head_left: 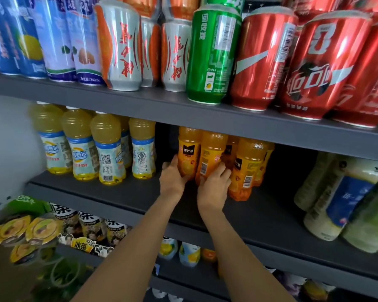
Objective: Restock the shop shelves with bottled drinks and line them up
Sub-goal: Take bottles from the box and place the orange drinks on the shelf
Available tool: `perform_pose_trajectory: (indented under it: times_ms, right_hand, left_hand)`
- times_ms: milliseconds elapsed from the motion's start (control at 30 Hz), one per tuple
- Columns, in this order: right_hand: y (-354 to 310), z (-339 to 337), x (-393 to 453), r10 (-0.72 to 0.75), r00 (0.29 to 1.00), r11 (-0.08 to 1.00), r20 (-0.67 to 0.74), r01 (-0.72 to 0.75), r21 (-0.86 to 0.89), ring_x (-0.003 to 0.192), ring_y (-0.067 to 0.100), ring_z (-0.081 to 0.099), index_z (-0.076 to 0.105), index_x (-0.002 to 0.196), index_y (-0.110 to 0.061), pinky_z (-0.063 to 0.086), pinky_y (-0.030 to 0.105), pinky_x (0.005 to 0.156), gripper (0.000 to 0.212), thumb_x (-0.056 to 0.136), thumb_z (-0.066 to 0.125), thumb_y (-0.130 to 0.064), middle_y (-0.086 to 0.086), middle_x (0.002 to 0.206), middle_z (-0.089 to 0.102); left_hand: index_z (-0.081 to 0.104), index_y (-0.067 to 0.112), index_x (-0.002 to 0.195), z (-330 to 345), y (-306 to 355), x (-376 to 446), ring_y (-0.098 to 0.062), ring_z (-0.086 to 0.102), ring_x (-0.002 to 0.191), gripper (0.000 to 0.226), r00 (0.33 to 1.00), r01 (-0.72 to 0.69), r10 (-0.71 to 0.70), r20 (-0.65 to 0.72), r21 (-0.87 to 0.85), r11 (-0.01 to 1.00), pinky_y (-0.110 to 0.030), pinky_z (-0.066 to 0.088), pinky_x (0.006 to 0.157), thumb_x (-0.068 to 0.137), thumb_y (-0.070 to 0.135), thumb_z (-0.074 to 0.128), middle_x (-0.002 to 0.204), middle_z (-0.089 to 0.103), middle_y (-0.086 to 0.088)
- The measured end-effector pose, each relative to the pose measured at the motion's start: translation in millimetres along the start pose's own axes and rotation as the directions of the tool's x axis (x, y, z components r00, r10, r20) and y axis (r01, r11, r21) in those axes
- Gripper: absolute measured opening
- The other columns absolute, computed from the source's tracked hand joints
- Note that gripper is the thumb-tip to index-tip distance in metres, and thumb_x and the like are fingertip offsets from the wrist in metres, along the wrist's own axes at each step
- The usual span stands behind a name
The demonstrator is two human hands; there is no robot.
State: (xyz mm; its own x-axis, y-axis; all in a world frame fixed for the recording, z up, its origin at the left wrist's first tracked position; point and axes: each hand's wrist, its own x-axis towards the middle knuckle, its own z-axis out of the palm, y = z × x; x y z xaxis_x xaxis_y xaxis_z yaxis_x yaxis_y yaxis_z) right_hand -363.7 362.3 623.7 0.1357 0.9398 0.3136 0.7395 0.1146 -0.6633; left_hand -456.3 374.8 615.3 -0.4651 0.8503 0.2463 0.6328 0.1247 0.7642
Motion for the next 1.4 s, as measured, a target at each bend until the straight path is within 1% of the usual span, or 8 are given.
perform_pose_trajectory:
  times_ms: [167,433,567,667,800,967,1133,1400]
  right_hand:
    - [2,5,-13,-0.017,0.998,0.992,-0.054,0.024,0.123,0.129,0.037,0.031,0.021,0.142,0.001,0.033,0.037,0.105,0.068,0.084,0.057,0.004,0.021,0.139,0.026]
    - [-47,16,-109,-0.419,0.883,0.809,-0.209,0.468,0.356,0.114,0.029,0.043,0.043,0.122,0.003,0.04,0.026,0.087,0.038,0.085,0.052,0.001,0.021,0.127,0.038]
    - [-71,65,-203,-0.57,0.821,0.75,0.035,0.503,0.43,0.104,0.018,0.048,0.046,0.119,-0.002,0.035,0.014,0.077,0.03,0.09,0.049,-0.003,0.014,0.12,0.043]
    - [-43,139,-302,-0.666,0.553,0.73,0.501,0.623,0.282,0.117,0.027,0.043,0.043,0.127,-0.007,0.04,0.032,0.094,0.036,0.092,0.049,-0.015,0.011,0.125,0.042]
    - [34,225,-429,-0.378,0.167,0.668,0.91,0.73,0.144,0.127,0.03,0.035,0.035,0.134,-0.013,0.031,0.036,0.104,0.047,0.09,0.05,-0.023,0.009,0.134,0.036]
    - [131,303,-543,-0.078,0.002,0.74,0.997,0.671,0.056,0.124,0.031,0.04,0.045,0.124,-0.015,0.035,0.039,0.103,0.04,0.088,0.054,-0.031,0.009,0.128,0.042]
    - [201,380,-624,0.093,-0.089,0.753,0.992,0.658,-0.011,0.121,0.026,0.043,0.043,0.124,-0.019,0.037,0.039,0.1,0.039,0.091,0.054,-0.033,0.006,0.127,0.044]
    - [293,515,-739,0.221,-0.187,0.662,0.957,0.749,-0.007,0.125,0.033,0.042,0.034,0.137,-0.017,0.038,0.044,0.098,0.054,0.089,0.058,-0.026,0.013,0.135,0.042]
  left_hand:
    - [0.041,0.011,0.137,-16,-15,-26,-0.026,0.053,0.114,0.054,0.988,-0.103,0.088,-0.13,-0.106,0.989,-0.032,0.043,0.097,0.086,0.003,0.056,0.13,0.043,-0.014]
    - [0.051,0.007,0.117,-102,-105,-132,-0.017,0.047,0.107,0.03,0.879,-0.144,0.076,-0.47,-0.11,0.983,-0.019,0.038,0.086,0.087,0.001,0.048,0.11,0.046,-0.003]
    - [0.053,0.006,0.114,-149,-206,-214,-0.023,0.044,0.115,0.025,0.836,0.205,-0.212,-0.506,-0.072,0.976,-0.021,0.033,0.093,0.089,0.005,0.049,0.115,0.051,-0.009]
    - [0.06,0.002,0.096,-165,-305,-301,-0.036,0.054,0.095,0.019,0.797,0.432,-0.366,-0.48,0.029,0.901,-0.038,0.039,0.085,0.079,0.001,0.053,0.097,0.059,-0.016]
    - [0.06,0.001,0.103,-173,-413,-430,-0.036,0.053,0.106,0.02,0.627,0.762,-0.721,-0.296,0.041,0.646,-0.041,0.041,0.091,0.084,0.0,0.057,0.106,0.059,-0.016]
    - [0.061,0.001,0.108,-176,-527,-535,-0.039,0.052,0.109,0.025,0.49,0.863,-0.863,-0.124,0.205,0.461,-0.042,0.041,0.091,0.084,0.0,0.054,0.11,0.06,-0.022]
    - [0.059,0.008,0.117,-145,-617,-576,-0.037,0.059,0.099,0.032,0.495,0.83,-0.868,-0.028,0.311,0.463,-0.039,0.044,0.086,0.086,0.005,0.053,0.11,0.063,-0.017]
    - [0.059,0.01,0.106,-61,-722,-609,-0.024,0.061,0.084,0.022,0.689,0.716,-0.723,-0.042,0.194,0.671,-0.035,0.051,0.075,0.087,0.003,0.052,0.098,0.061,-0.007]
